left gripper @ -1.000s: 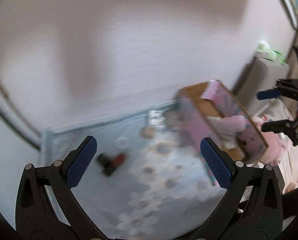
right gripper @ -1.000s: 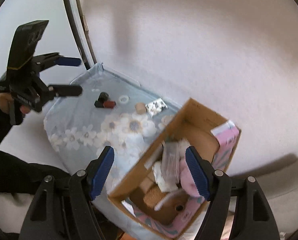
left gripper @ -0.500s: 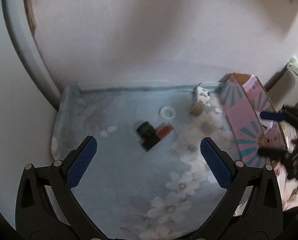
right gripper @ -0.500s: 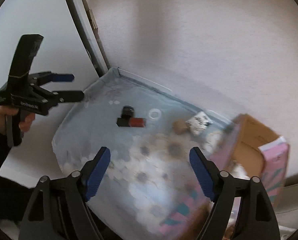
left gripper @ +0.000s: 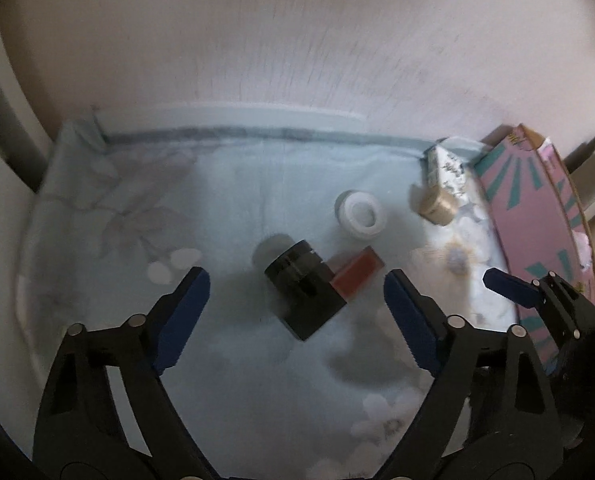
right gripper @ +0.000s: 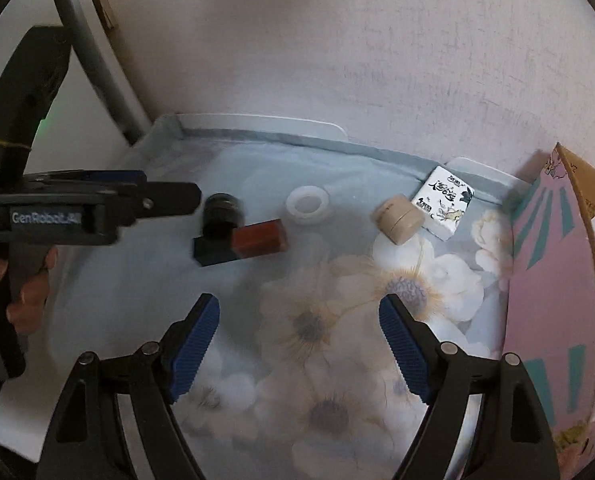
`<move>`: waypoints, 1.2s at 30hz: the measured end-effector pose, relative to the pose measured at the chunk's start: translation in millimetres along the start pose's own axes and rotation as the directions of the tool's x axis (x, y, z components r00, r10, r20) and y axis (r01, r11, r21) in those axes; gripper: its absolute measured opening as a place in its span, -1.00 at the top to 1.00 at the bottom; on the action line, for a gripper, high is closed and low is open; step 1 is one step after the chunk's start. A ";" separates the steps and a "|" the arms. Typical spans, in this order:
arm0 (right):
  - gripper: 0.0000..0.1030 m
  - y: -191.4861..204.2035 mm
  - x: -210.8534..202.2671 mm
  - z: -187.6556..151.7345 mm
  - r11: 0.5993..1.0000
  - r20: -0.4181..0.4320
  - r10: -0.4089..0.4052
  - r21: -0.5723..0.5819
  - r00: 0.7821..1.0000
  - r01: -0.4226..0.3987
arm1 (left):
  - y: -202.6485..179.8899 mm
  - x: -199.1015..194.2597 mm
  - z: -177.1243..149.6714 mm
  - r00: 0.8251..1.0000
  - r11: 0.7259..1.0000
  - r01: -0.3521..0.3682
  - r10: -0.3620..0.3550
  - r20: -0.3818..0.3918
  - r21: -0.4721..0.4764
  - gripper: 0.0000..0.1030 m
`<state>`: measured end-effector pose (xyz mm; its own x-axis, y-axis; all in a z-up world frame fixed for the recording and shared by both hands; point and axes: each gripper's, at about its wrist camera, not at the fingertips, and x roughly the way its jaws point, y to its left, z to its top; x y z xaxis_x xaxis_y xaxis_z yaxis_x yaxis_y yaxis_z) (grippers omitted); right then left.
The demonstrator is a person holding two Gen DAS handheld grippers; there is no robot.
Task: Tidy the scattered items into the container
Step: 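Return to the tray and lower both open tools over the remaining items, then grasp the black bottle cap with left tool while right grasps clear plastic cup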
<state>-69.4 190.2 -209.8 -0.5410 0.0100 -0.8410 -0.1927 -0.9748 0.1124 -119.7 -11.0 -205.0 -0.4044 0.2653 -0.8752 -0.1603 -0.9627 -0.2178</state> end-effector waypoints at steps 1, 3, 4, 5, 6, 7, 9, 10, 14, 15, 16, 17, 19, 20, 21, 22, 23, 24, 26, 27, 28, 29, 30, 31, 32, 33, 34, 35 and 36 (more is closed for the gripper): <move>-0.53 2.3 4.2 -0.4 1.000 0.004 -0.017 -0.005 1.000 0.017 | 1.4 6.4 -1.1 1.000 1.000 0.002 -0.002 -0.007 -0.005 -0.62; -0.53 4.0 15.5 -0.3 1.000 0.006 -0.021 0.004 1.000 0.021 | 3.2 16.7 -3.0 1.000 1.000 0.004 -0.004 -0.012 -0.015 -0.55; -0.53 3.9 20.3 0.0 1.000 0.009 -0.018 0.014 1.000 0.018 | 3.4 20.4 -4.0 1.000 1.000 0.005 -0.005 -0.013 -0.017 -0.49; -0.53 4.0 24.2 -0.2 1.000 0.014 -0.024 0.019 1.000 0.023 | 3.4 23.4 -4.8 1.000 1.000 0.003 -0.004 -0.012 -0.018 -0.43; -0.53 4.0 28.5 -0.4 0.999 0.015 -0.038 0.019 0.999 0.037 | 2.8 26.1 -5.6 1.000 1.000 0.002 -0.002 -0.012 -0.016 -0.41; -0.53 4.0 31.1 -0.4 0.999 0.014 -0.046 0.018 0.999 0.046 | 2.8 28.3 -6.5 1.000 1.000 0.001 -0.001 -0.013 -0.012 -0.33; -0.53 2.1 37.4 -0.4 0.998 0.017 -0.054 0.026 0.998 0.054 | 0.9 31.5 -7.1 1.000 1.000 0.007 -0.007 -0.006 0.000 -0.19; -0.53 0.9 39.0 -0.3 0.998 0.019 -0.057 0.032 0.998 0.056 | -0.5 31.2 -7.2 1.000 1.000 0.011 -0.011 0.004 0.008 -0.09; -0.31 -0.6 45.7 1.0 0.997 0.030 -0.072 0.035 0.997 0.071 | -0.8 31.4 -3.4 1.000 0.999 0.001 -0.001 0.026 0.036 0.17; -0.29 0.1 46.8 1.1 0.997 0.030 -0.075 0.031 0.997 0.074 | 0.3 31.9 -2.4 1.000 0.999 0.001 -0.002 0.028 0.038 0.17; -0.21 0.2 48.6 1.9 0.997 0.028 -0.075 0.024 0.997 0.074 | 1.7 31.9 -1.7 1.000 0.999 0.003 -0.004 0.031 0.039 0.17; -0.08 1.5 50.0 2.4 0.997 0.029 -0.074 0.018 0.997 0.074 | 3.1 31.7 -1.5 0.999 0.999 0.005 -0.006 0.034 0.041 0.17; 0.12 2.9 52.6 3.7 0.997 0.029 -0.074 -0.001 0.997 0.074 | 5.7 30.7 -1.5 0.999 0.999 0.000 -0.002 0.042 0.044 0.17; 0.35 3.8 54.4 4.0 0.997 0.025 -0.080 -0.012 0.996 0.080 | 6.8 30.8 -1.4 0.999 0.999 0.000 -0.002 0.044 0.044 0.17; 0.42 4.7 55.6 3.7 0.996 0.020 -0.084 -0.017 0.996 0.084 | 7.4 30.5 -1.6 0.999 0.999 -0.001 -0.001 0.046 0.045 0.17; 0.48 5.6 55.4 3.5 0.995 0.027 -0.096 -0.023 0.995 0.097 | 8.1 30.1 -2.0 0.999 0.999 -0.005 0.003 0.049 0.047 0.18; 0.48 5.4 55.3 3.3 0.995 0.027 -0.095 -0.023 0.995 0.096 | 9.3 29.1 -2.7 0.999 0.999 -0.008 0.005 0.054 0.050 0.18; 0.48 4.4 55.0 3.1 0.996 0.027 -0.091 -0.019 0.995 0.092 | 9.9 28.3 -2.5 0.998 0.999 -0.007 0.004 0.055 0.052 0.18; 0.48 2.4 52.2 2.4 0.996 0.037 -0.089 -0.011 0.995 0.089 | 10.3 25.4 -1.6 0.998 0.999 -0.009 0.006 0.063 0.052 0.18; 0.48 2.9 52.0 3.4 0.996 0.038 -0.090 -0.011 0.995 0.091 | 10.7 23.1 -0.7 0.998 0.998 -0.011 0.007 0.066 0.054 0.18; 0.48 2.4 49.8 3.8 0.995 0.042 -0.094 -0.011 0.995 0.094 | 10.8 21.2 0.1 0.998 0.998 -0.011 0.007 0.068 0.054 0.18; 0.48 2.0 47.7 4.5 0.995 0.045 -0.096 -0.012 0.994 0.096 | 11.1 18.3 1.2 0.997 0.998 -0.012 0.008 0.071 0.055 0.18; 0.48 1.5 44.9 5.5 0.995 0.047 -0.097 -0.013 0.994 0.098 | 10.9 15.3 2.0 0.997 0.998 -0.014 0.010 0.074 0.056 0.18; 0.48 1.5 42.2 7.0 0.995 0.050 -0.098 -0.014 0.994 0.099 | 10.7 10.3 3.3 0.997 0.998 -0.016 0.011 0.079 0.057 0.18; 0.48 0.8 38.1 8.7 0.995 0.055 -0.097 -0.014 0.994 0.098 | 10.4 6.0 4.3 0.997 0.998 -0.016 0.011 0.082 0.058 0.18; 0.48 0.4 34.1 10.4 0.995 0.061 -0.096 -0.013 0.994 0.097 | 9.6 0.5 5.6 0.996 0.998 -0.015 0.010 0.085 0.058 0.18; 0.48 0.1 29.1 12.9 0.995 0.067 -0.095 -0.011 0.993 0.096 | 7.9 -4.5 6.8 0.996 0.998 -0.014 0.008 0.092 0.059 0.18; 0.48 -0.4 22.9 14.7 0.995 0.075 -0.094 -0.009 0.993 0.095 | 6.3 -13.2 8.3 0.995 0.998 -0.011 0.005 0.103 0.060 0.18; 0.48 -0.9 14.1 17.0 0.996 0.085 -0.091 -0.007 0.992 0.092 | 3.8 -20.6 10.1 0.994 0.998 -0.010 0.002 0.112 0.063 0.18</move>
<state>-90.8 195.0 -212.8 -0.5889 0.1177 -0.7996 -0.2363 -0.9712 0.0311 -121.0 -19.6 -183.5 -0.5028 0.2672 -0.8221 -0.2131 -0.9600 -0.1817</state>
